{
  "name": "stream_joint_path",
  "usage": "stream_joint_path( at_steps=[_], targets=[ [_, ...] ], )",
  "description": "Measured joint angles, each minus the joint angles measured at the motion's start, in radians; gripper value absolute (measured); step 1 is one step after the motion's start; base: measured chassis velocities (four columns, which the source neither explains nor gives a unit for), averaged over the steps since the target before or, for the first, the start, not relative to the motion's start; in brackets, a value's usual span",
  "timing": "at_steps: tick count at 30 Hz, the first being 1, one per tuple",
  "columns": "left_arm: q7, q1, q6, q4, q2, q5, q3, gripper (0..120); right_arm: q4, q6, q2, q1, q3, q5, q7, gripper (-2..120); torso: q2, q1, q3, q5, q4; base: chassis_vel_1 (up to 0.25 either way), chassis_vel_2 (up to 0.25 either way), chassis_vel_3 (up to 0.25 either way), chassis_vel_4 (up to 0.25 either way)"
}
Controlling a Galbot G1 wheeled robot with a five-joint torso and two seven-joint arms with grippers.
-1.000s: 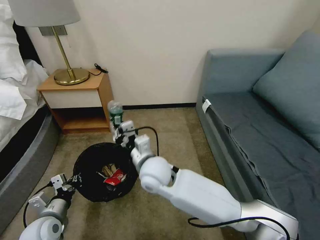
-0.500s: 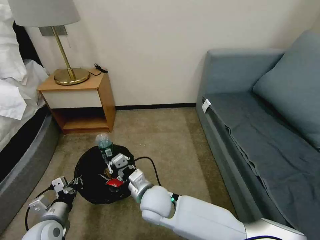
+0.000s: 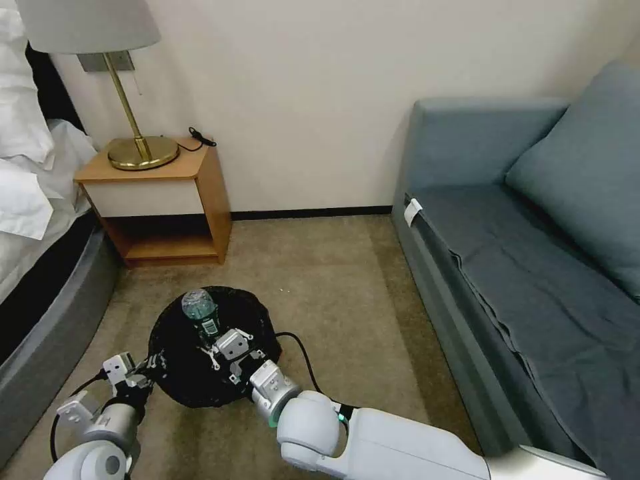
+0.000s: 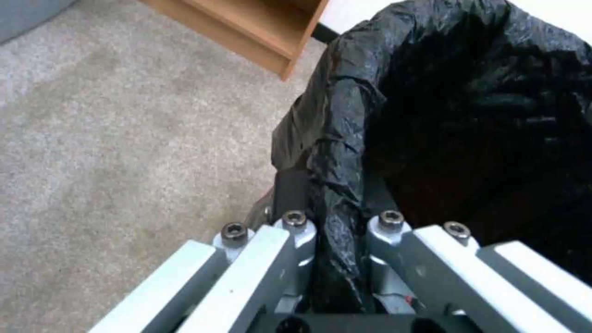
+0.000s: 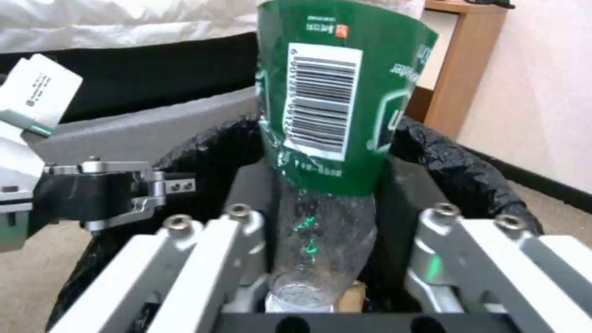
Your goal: Pick up the trash bin, then pick up the garbage on the floor and place it into the trash bin.
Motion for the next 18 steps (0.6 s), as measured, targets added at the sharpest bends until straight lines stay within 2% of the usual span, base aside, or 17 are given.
stream_joint_path(
  at_steps=[1, 2, 6, 7, 9, 11, 12, 14, 18],
  targets=[
    [0.000, 0.001, 0.000, 0.001, 0.002, -0.001, 0.000, 4, 0.004, -0.001, -0.003, -0.002, 0.001, -0.002, -0.003, 40, 0.000, 0.000, 0.000, 0.0000, 0.0000, 0.000, 0.000, 0.000, 0.000],
    [0.000, 0.001, 0.000, 0.001, 0.002, -0.001, 0.000, 4, 0.004, -0.001, -0.003, -0.002, 0.001, -0.002, -0.003, 40, 0.000, 0.000, 0.000, 0.0000, 0.0000, 0.000, 0.000, 0.000, 0.000],
    [0.000, 0.002, 0.000, 0.003, 0.006, -0.004, 0.000, 4, 0.020, -0.008, -0.018, -0.009, 0.005, -0.007, -0.012, 60, 0.000, 0.000, 0.000, 0.0000, 0.0000, 0.000, 0.000, 0.000, 0.000],
    [0.000, 0.002, 0.000, 0.003, 0.006, -0.004, 0.000, 4, 0.020, -0.008, -0.018, -0.009, 0.005, -0.007, -0.012, 60, 0.000, 0.000, 0.000, 0.0000, 0.0000, 0.000, 0.000, 0.000, 0.000],
    [0.000, 0.002, 0.000, 0.003, 0.007, -0.006, -0.001, 4, 0.034, -0.017, -0.028, -0.012, 0.008, 0.002, -0.016, 68, 0.000, 0.000, 0.000, 0.0000, 0.0000, 0.000, 0.000, 0.000, 0.000],
    [0.000, 0.002, 0.000, 0.003, 0.007, -0.006, -0.001, 4, 0.036, -0.017, -0.029, -0.012, 0.009, 0.003, -0.017, 70, 0.000, 0.000, 0.000, 0.0000, 0.0000, 0.000, 0.000, 0.000, 0.000],
    [-0.001, 0.002, 0.000, 0.002, 0.007, -0.006, 0.000, 4, 0.039, -0.018, -0.038, -0.014, 0.011, -0.001, -0.024, 80, 0.000, 0.000, 0.000, 0.0000, 0.0000, 0.000, 0.000, 0.000, 0.000],
    [-0.001, 0.003, 0.000, 0.001, 0.007, -0.006, 0.001, 4, 0.046, -0.019, -0.048, -0.023, 0.020, -0.003, -0.029, 90, 0.000, 0.000, 0.000, 0.0001, 0.0000, 0.000, 0.000, 0.000, 0.000],
    [-0.001, 0.004, 0.000, -0.001, 0.006, -0.006, 0.002, 4, 0.052, -0.020, -0.061, -0.033, 0.025, -0.007, -0.038, 99, 0.000, 0.000, 0.000, 0.0001, 0.0000, 0.000, 0.000, 0.000, 0.000]
  ],
)
